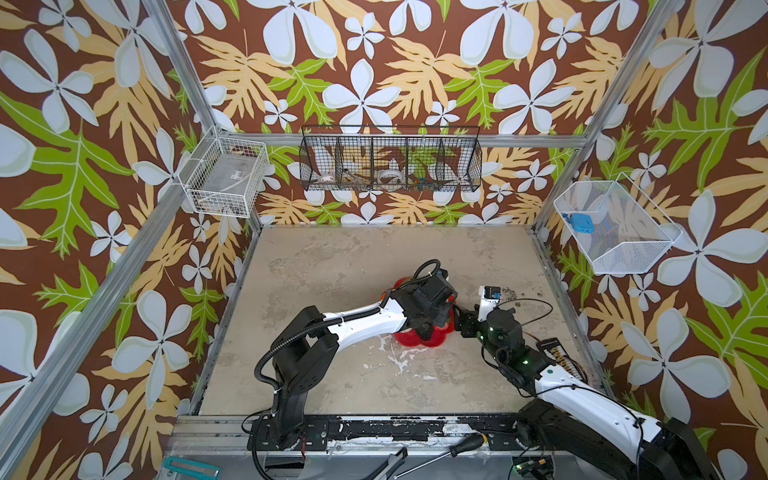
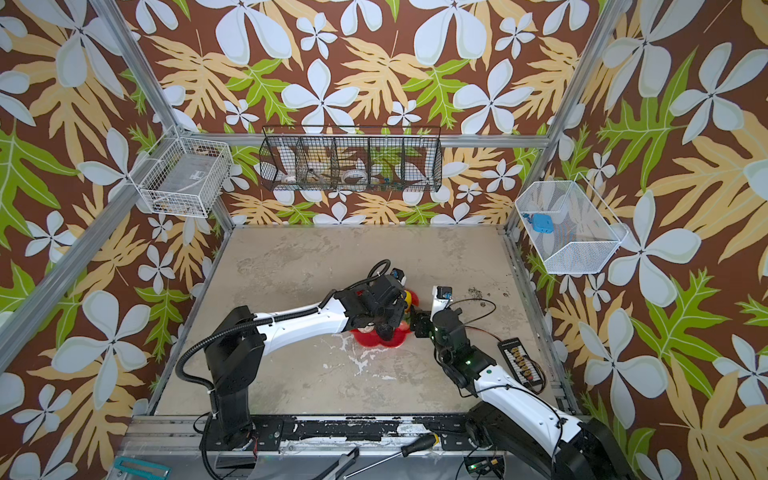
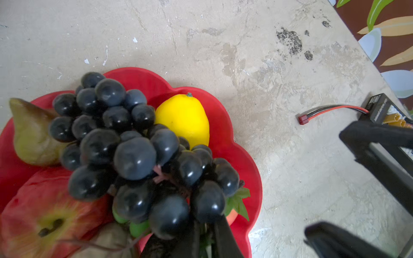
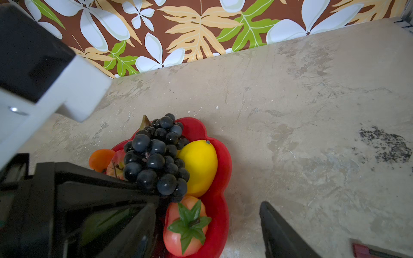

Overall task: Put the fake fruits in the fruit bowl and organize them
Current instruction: 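Open the left gripper to release the grapes onto the plate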

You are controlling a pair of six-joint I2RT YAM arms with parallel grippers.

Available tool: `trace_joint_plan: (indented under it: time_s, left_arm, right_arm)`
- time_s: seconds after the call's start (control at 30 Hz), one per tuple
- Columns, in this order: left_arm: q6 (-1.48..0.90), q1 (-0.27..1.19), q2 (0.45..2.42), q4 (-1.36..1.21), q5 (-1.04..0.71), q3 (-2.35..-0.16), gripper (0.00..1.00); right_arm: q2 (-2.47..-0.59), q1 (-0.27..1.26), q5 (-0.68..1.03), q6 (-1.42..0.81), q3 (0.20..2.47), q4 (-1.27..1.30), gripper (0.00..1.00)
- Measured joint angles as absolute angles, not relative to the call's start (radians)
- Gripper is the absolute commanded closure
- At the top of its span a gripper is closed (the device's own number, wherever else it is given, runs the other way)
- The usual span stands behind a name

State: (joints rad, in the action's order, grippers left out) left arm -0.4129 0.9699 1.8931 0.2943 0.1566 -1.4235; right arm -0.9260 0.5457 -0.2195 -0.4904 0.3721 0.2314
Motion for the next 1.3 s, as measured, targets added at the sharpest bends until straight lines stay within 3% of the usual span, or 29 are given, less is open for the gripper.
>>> trace_joint_plan:
  time_s: [0.47,0.87,1.07,1.3]
  left_arm:
    - [-0.437,0.984,1.813,0.282,0.153,-1.363,0.49]
    - [-0.447,0.984,1.611,0.169,0.162,-1.231,0.37]
    - [-0.439,0.984,1.488,0.120,0.260,-1.157,0.28]
    - [-0.384,0.936,1.290,-0.003,0.514,-0.985,0.16]
  right_arm:
    - [-0.928,0.546,-0.220,-0.490,0.372,0.231,0.27]
    - [-0.924,0.546,-0.220,-0.493,0.372,0.231,0.27]
    - [-0.919,0.546,-0.228,-0.493,0.366,0.231,0.27]
    - [-0.881,0.546,-0.265,-0.492,0.389,0.191,0.26]
